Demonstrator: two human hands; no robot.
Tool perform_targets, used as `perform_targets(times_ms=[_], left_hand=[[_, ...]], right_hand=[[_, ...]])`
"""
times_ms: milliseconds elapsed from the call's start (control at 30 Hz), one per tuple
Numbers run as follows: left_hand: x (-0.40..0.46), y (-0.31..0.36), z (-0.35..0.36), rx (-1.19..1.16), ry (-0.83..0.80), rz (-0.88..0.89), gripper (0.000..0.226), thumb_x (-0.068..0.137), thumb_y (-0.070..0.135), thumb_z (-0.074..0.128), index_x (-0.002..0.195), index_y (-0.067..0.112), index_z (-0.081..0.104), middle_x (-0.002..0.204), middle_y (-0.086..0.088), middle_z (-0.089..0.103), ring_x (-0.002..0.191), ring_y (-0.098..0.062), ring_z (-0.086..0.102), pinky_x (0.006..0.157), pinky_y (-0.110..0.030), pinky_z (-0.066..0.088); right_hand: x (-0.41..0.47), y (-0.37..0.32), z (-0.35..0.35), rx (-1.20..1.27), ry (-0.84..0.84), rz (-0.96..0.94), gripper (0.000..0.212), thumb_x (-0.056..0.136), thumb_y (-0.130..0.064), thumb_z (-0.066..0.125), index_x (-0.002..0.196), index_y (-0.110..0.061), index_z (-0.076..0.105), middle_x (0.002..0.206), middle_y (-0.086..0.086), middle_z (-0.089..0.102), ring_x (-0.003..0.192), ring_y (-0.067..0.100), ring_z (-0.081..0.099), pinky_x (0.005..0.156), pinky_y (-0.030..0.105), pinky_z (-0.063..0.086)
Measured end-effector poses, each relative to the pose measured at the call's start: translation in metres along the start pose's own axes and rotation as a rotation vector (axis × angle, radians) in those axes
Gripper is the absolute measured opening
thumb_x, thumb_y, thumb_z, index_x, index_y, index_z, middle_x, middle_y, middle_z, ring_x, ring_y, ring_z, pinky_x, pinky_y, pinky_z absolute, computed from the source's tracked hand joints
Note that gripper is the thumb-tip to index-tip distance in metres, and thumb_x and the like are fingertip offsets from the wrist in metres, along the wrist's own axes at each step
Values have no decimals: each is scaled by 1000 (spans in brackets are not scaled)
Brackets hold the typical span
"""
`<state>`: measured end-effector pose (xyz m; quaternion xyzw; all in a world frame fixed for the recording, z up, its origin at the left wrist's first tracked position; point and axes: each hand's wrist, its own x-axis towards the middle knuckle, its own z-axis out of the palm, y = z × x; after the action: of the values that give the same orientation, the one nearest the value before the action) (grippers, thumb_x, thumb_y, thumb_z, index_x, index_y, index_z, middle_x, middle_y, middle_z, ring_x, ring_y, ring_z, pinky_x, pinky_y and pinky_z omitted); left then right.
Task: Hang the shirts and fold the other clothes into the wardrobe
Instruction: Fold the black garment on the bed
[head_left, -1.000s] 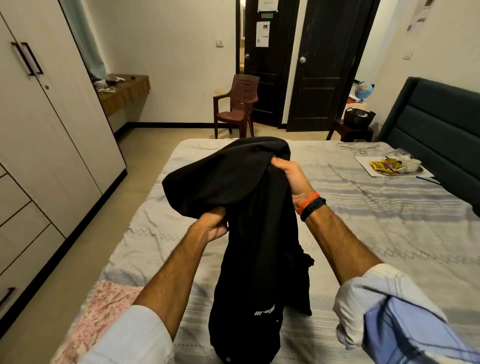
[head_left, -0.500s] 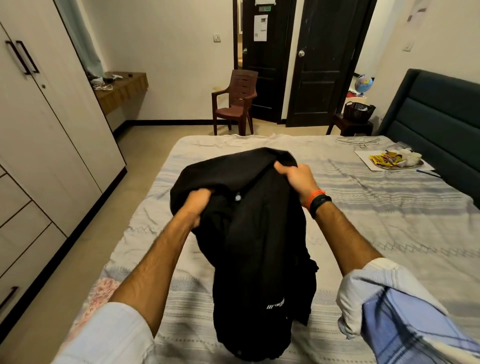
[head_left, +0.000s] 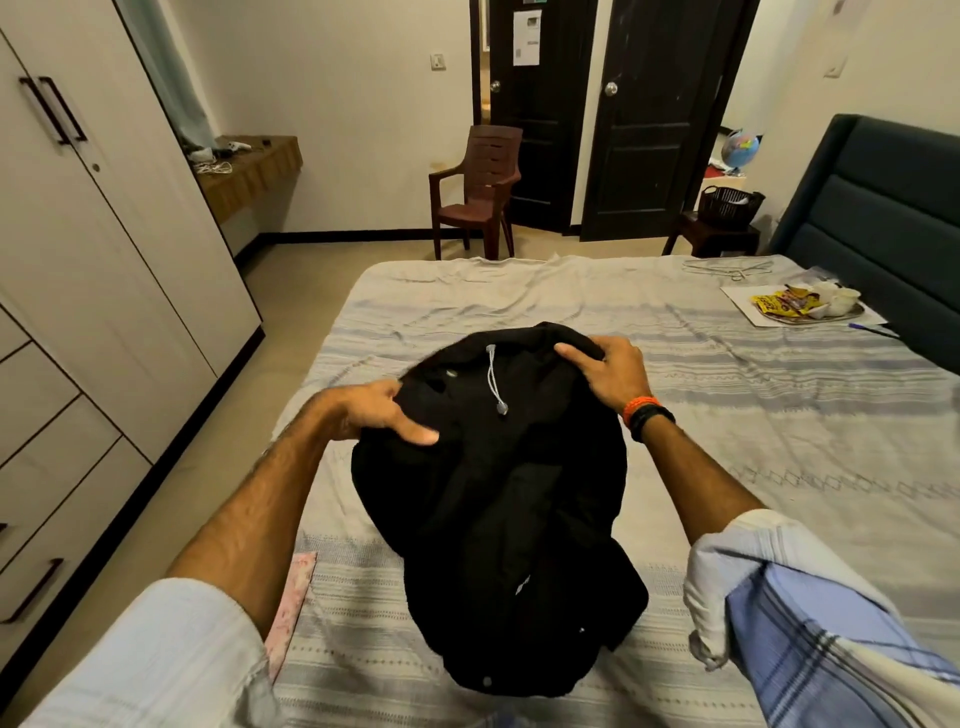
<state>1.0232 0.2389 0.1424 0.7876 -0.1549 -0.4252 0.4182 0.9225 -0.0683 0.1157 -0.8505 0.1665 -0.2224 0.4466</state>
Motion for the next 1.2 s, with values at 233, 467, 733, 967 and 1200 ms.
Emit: perform_targets(times_ms=[233, 467, 733, 967, 1200], left_hand=[[0, -24, 5, -54, -42, -3, 75, 47, 13, 94, 116, 3, 66, 115, -14, 71, 107, -28, 68, 99, -37, 50], [3, -23, -8, -181, 21, 170, 73, 39, 36, 99, 102, 9, 76, 111, -12, 73, 103, -23, 70, 86, -29, 55], [3, 6, -26, 651, 528, 80, 33, 66, 29, 90, 83, 8, 71, 85, -10, 71, 88, -28, 66, 77, -35, 53], [-6, -9, -13, 842, 1042, 221, 54, 85, 64, 59, 90, 10, 63, 82, -14, 65, 80, -34, 62, 66, -36, 47], [-22, -7, -19, 273, 882, 241, 58, 67, 60, 80, 73, 4, 65, 69, -6, 66, 68, -20, 61, 62, -34, 48]], right_hand=[[2, 7, -16, 107, -108, -12, 29, 82, -41, 77, 90, -14, 77, 86, 7, 75, 87, 24, 70, 81, 42, 56], [-13, 29, -44, -190, -402, 100, 25, 63, -20, 92, 77, -24, 71, 74, -7, 71, 72, 7, 66, 69, 26, 50], [-3, 16, -29, -453, -43, -84, 17, 84, -11, 68, 96, -19, 75, 87, 8, 73, 88, 32, 66, 75, 39, 55], [2, -7, -32, -637, 225, -111, 18, 95, -28, 59, 102, -15, 69, 91, 15, 71, 90, 39, 64, 70, 42, 50], [-9, -23, -34, -781, 267, 22, 34, 98, -39, 53, 102, -9, 68, 93, 19, 69, 91, 40, 63, 69, 37, 38]])
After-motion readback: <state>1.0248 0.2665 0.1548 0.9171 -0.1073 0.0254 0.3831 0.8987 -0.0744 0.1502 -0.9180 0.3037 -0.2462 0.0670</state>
